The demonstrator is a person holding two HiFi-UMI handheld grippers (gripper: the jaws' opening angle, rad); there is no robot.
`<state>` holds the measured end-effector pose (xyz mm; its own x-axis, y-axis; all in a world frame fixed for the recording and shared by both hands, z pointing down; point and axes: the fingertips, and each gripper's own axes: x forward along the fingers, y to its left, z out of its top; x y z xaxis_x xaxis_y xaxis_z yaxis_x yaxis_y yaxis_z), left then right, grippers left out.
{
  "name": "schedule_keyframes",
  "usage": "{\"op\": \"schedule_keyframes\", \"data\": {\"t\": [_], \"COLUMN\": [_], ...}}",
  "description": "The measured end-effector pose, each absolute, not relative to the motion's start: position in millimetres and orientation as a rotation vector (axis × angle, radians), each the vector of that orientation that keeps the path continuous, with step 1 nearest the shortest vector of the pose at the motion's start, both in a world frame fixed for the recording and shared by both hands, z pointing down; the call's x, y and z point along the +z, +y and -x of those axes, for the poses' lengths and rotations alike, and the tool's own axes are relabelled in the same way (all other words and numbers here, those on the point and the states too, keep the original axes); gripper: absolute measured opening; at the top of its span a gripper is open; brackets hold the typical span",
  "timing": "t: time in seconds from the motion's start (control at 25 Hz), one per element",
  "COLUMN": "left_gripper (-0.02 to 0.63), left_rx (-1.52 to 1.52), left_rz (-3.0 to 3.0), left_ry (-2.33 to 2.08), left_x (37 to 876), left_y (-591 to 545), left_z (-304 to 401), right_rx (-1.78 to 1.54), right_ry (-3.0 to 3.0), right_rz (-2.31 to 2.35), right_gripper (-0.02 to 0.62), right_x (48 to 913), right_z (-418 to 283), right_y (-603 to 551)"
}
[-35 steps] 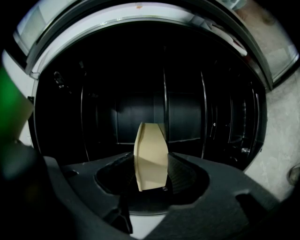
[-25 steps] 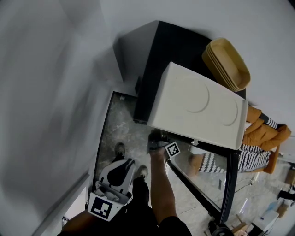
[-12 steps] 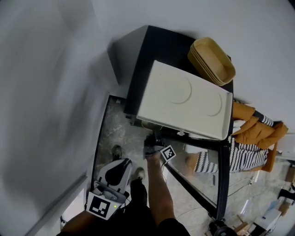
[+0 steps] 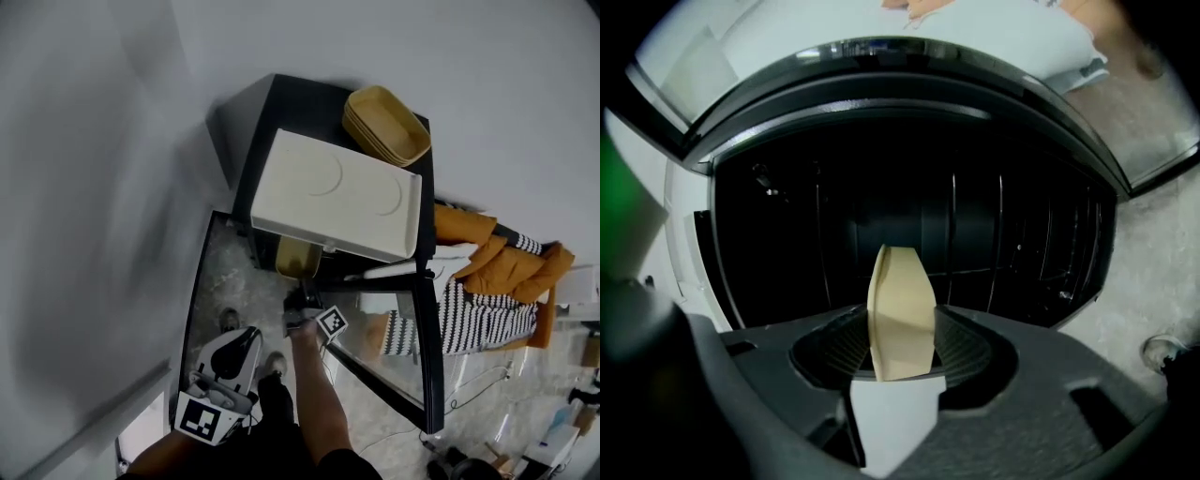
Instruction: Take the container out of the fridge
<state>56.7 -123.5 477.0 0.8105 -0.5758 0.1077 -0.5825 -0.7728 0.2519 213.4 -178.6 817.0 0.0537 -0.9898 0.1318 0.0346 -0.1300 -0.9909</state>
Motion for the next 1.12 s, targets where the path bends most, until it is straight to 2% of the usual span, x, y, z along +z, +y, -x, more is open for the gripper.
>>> {"op": "schedule_keyframes", "data": {"t": [0.64, 1.12], "left_gripper": [0.017, 0.017], "left_rx": [-0.065, -0.064], "left_rz": [-2.796, -2.753], "left_ry": [-0.998, -1.066], "left_x": [432.6, 405.8], "left_y": [-60.4, -13.8], "left_z": [-63.4, -43.3], "right_rx": [-1.325, -1.350], "right_ry": [1.134, 1.145], "right_rz": [1.275, 1.242], "right_gripper": [0.196, 0.196], "right_x": [756.2, 717.1], "right_z": [-203.2, -180.0], "right_y": [-102.2, -43.3]}}
